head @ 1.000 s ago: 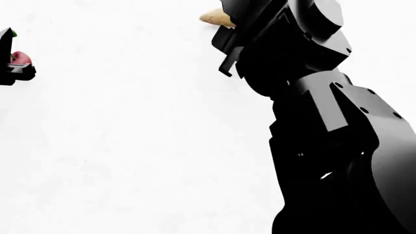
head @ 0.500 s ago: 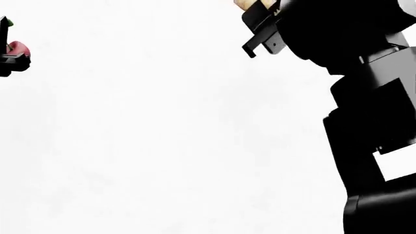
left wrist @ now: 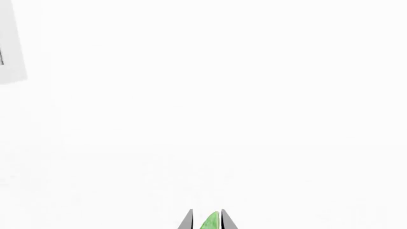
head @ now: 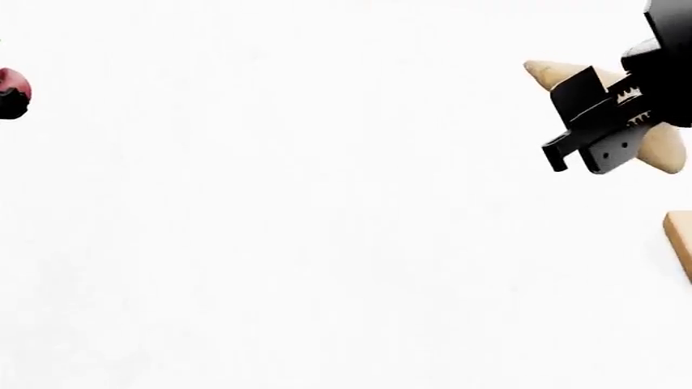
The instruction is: Place the cherry and the sweet potato on separate cutting boards.
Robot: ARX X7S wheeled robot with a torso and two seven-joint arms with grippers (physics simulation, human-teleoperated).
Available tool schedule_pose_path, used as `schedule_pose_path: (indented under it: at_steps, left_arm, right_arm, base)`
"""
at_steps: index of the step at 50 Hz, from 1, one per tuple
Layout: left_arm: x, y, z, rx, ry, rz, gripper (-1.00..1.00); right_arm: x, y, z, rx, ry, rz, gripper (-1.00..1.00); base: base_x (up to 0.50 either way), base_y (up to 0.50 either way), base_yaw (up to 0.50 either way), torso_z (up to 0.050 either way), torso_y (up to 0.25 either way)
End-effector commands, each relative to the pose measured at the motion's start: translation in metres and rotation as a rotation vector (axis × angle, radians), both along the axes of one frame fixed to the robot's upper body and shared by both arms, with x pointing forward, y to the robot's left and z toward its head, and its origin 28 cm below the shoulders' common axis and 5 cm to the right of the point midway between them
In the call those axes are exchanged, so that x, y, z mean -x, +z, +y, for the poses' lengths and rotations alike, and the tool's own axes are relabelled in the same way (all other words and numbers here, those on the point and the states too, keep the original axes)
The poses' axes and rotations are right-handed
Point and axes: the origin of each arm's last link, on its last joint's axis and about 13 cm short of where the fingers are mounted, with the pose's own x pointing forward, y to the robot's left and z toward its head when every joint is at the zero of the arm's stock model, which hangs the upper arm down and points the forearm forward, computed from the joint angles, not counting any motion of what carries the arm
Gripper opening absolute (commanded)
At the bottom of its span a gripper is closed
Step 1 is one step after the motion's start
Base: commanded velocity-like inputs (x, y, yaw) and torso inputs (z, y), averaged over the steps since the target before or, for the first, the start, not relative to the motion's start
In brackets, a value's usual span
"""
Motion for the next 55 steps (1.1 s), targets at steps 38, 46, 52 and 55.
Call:
schedule_pose_path:
  at_steps: [38,46,52,55]
  left_arm:
    - [0.014,0.009,0.005,0.005,0.039,-0.028,-1.0]
    - [0.014,0.005,0.005,0.006,0.04,-0.021,-1.0]
    - [0.014,0.005,0.005,0.006,0.04,-0.021,-1.0]
    - [0.014,0.005,0.005,0.006,0.04,-0.021,-1.0]
  right_arm:
    - [0.053,-0.075,-0.109,-0.111,-0.598,0.004,-1.0]
    - [0.035,-0.09,-0.113,-0.142,-0.684,-0.029,-1.0]
    - [0.035,-0.09,-0.113,-0.142,-0.684,-0.029,-1.0]
    - [0.035,-0.09,-0.113,-0.142,-0.684,-0.029,-1.0]
  base:
    - [0.0,0.0,0.0,0.003,0.071]
    - [0.0,0.0,0.0,0.0,0.0]
    - [0.0,0.0,0.0,0.0,0.0]
    - [0.0,0.0,0.0,0.0,0.0]
